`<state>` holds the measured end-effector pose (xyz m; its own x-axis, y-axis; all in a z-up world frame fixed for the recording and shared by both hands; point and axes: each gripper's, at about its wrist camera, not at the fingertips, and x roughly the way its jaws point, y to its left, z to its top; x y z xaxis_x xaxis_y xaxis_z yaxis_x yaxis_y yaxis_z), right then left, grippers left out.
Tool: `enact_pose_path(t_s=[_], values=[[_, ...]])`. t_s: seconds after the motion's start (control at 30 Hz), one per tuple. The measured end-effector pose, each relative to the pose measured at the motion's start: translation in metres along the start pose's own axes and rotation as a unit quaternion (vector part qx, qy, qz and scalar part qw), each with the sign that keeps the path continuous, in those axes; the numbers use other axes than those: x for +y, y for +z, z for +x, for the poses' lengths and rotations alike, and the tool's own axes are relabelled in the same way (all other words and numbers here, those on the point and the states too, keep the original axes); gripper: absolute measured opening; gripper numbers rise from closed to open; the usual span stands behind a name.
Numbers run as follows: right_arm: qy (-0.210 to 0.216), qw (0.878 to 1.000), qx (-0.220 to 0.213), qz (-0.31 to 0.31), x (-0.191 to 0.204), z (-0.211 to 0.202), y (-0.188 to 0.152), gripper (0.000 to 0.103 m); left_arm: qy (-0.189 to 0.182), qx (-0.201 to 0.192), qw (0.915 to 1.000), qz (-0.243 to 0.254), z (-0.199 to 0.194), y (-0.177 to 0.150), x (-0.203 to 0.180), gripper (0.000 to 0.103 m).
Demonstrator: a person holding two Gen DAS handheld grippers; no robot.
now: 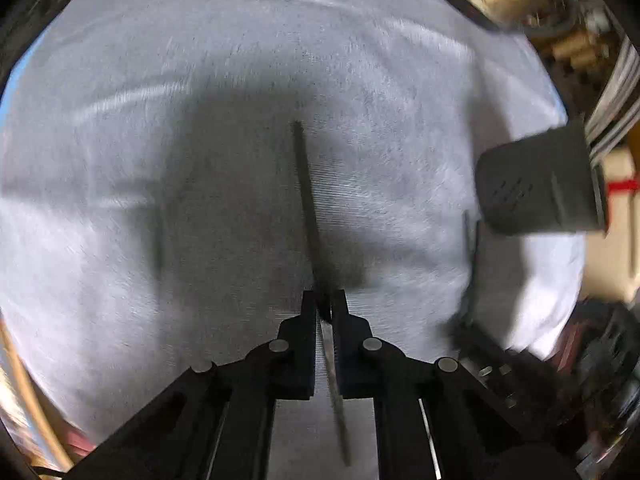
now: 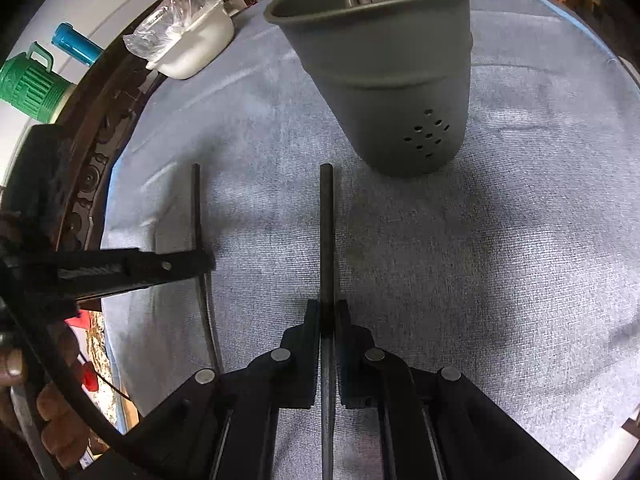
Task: Organize utensils
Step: 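Grasp the last dark chopstick with the left tool while the right tool holds its own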
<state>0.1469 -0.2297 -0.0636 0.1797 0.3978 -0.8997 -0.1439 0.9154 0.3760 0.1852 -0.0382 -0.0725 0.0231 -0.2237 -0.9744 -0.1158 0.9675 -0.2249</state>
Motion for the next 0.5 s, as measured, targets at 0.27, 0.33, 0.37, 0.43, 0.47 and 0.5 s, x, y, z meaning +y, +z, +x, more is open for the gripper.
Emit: enact_pose_path(t_s=[0.27,0.33,0.37,0.43,0.47,0.5], values=[[-0.013,0.999,0.035,-0.015,0.003,0.001,0.007,0.01,0.087,0.056,0.9862,0.129,0.005,0.004,-0.005,0.009],[-0.016,0.999,0.049,-0.012,0.003,0.003,0.011,0.01,0.077,0.067,0.9867,0.126,0.007,0.006,-0.007,0.018],[-0.017,0.998,0.058,-0.009,0.003,0.005,0.014,0.01,0.076,0.069,0.9869,0.124,0.007,0.008,-0.009,0.028],[-0.017,0.997,0.071,-0.002,0.002,0.007,0.018,0.01,0.068,0.06,0.9891,0.116,0.006,0.01,-0.009,0.041],[-0.02,0.997,0.076,0.0,0.004,0.01,0.02,0.01,0.068,0.057,0.9897,0.113,0.005,0.014,-0.009,0.042],[-0.024,0.997,0.08,0.0,0.005,0.011,0.022,0.01,0.065,0.057,0.9902,0.109,0.005,0.016,-0.006,0.042]])
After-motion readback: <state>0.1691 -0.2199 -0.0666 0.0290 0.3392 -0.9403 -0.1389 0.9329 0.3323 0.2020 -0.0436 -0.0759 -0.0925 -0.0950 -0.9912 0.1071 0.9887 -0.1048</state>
